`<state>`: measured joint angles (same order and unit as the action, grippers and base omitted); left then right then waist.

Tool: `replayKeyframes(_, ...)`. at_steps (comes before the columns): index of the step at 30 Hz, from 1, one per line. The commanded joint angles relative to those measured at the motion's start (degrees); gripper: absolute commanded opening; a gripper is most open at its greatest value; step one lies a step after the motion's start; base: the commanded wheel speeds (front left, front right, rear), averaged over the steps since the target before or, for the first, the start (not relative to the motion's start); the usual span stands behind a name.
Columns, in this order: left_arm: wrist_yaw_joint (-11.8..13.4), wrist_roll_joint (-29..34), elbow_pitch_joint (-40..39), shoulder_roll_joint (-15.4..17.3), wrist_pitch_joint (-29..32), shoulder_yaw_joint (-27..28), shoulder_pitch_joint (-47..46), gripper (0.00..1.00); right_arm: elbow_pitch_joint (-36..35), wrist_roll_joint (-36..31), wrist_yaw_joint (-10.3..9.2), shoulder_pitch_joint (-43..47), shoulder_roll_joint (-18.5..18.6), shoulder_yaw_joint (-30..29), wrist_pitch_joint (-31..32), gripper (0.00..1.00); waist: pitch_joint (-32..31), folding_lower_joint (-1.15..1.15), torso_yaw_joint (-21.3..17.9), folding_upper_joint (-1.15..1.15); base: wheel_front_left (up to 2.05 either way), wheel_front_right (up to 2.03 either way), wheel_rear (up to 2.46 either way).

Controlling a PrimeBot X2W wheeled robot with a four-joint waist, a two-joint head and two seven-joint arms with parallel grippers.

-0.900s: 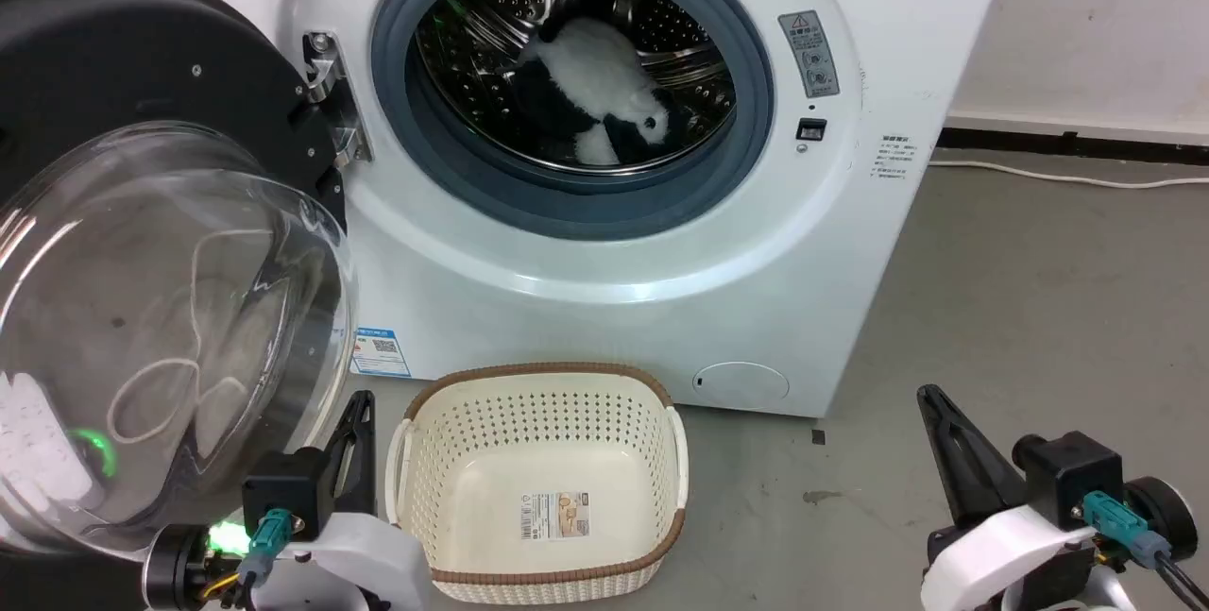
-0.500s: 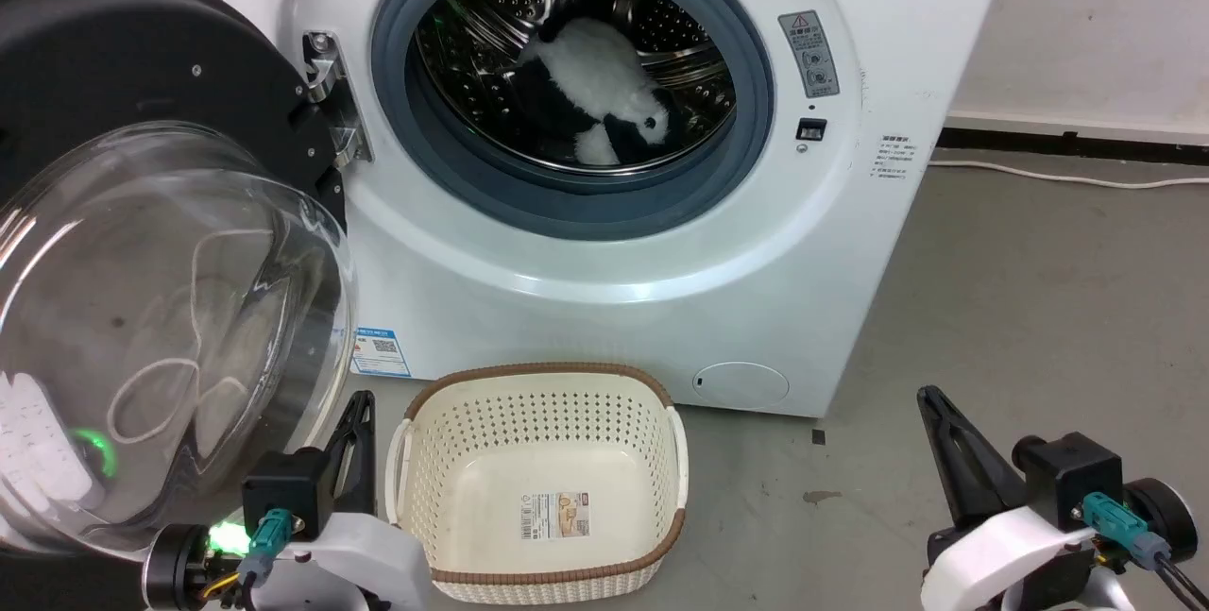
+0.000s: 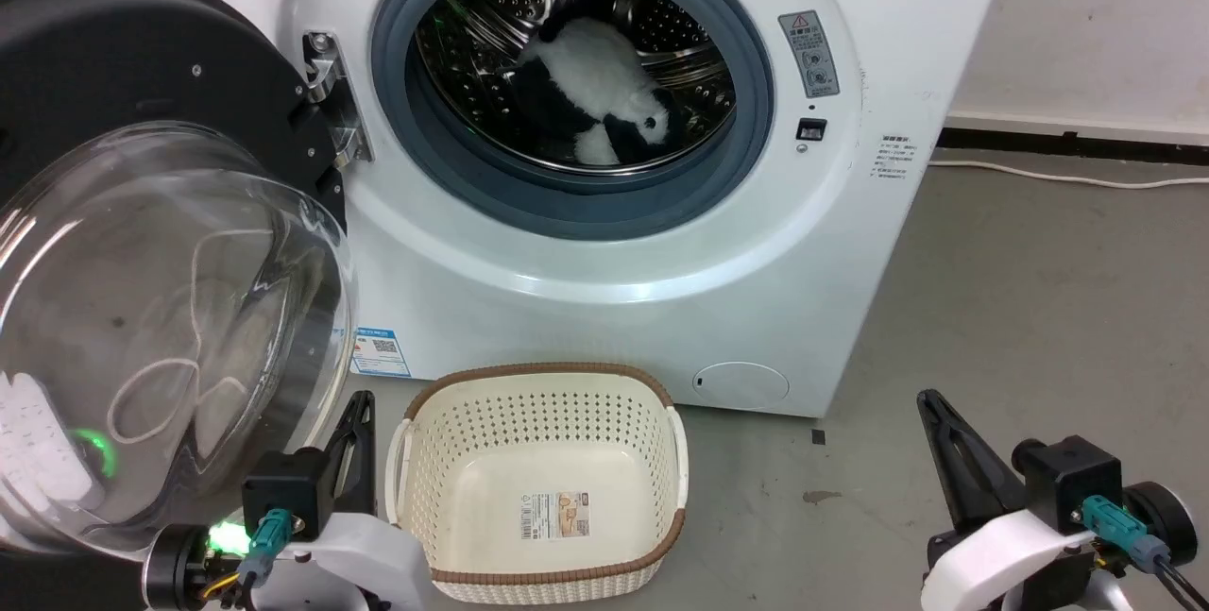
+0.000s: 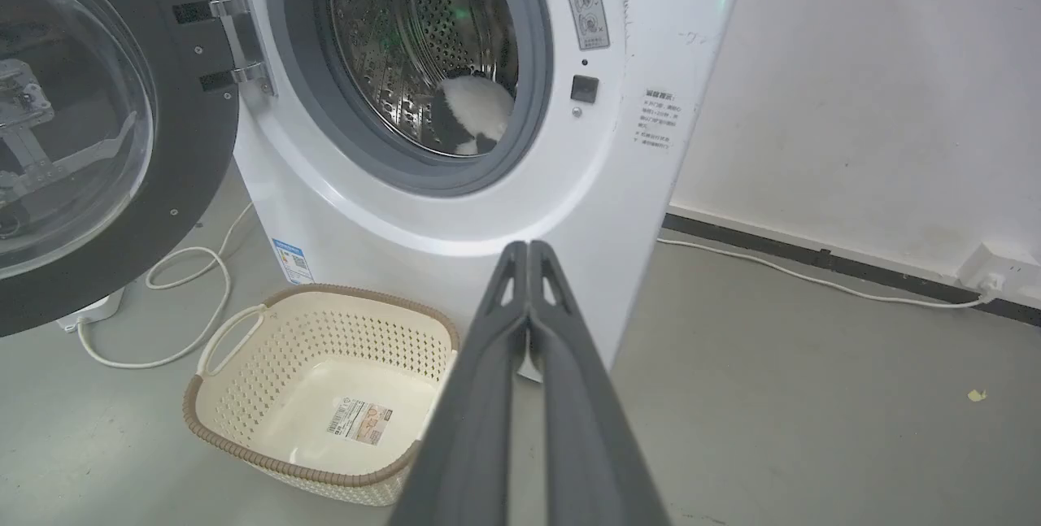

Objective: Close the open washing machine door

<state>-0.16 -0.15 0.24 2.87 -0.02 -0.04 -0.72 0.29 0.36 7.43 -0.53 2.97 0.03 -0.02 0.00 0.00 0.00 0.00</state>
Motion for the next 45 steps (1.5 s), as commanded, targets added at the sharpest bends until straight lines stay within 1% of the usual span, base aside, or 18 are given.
replayKeyframes(1, 0.2, 0.1, -0.2, 0.0, 0.0, 0.0, 0.7, 0.0, -0.3, -0.4, 0.06, 0.5, -0.1, 0.0, 0.0, 0.0, 0.0, 0.0, 0.0, 0.0, 0.0, 0.0, 0.0)
replayKeyframes(13, 0.2, 0.1, -0.2, 0.0, 0.0, 0.0, 0.7, 0.0, -0.3, -0.4, 0.06, 0.5, -0.1, 0.0, 0.0, 0.0, 0.0, 0.0, 0.0, 0.0, 0.0, 0.0, 0.0)
replayKeyframes(14, 0.0, 0.0, 0.0, 0.0, 0.0, 0.0, 0.0, 1.0, 0.0, 0.0, 0.0, 0.0, 0.0, 0.0, 0.0, 1.0, 0.0, 0.0, 0.0, 0.0, 0.0, 0.0, 0.0)
replayKeyframes(25, -0.1, 0.0, 0.1, 0.0, -0.8, -0.4, -0.1, 1.0, 0.3, 0.3, 0.0, 0.1, 0.0, -0.4, -0.9, 1.0, 0.0, 0.0, 0.1, 0.0, 0.0, 0.0, 0.0)
replayKeyframes(32, -0.2, 0.0, 0.1, 0.1, -1.7, -0.7, 0.0, 1.0, 0.3, 0.2, 0.01, 0.2, 0.0, -0.3, -1.7, 1.0, -0.1, 0.0, 1.1, 0.0, 0.0, 0.0, 0.0)
replayKeyframes(45, -0.5, 0.0, 0.3, 0.6, -3.2, -1.4, 0.3, 1.0, 0.7, 0.2, 0.01, 0.6, 0.0, 0.9, -3.3, 1.0, -0.6, 0.0, 6.1, 0.0, 0.0, 0.0, 0.0)
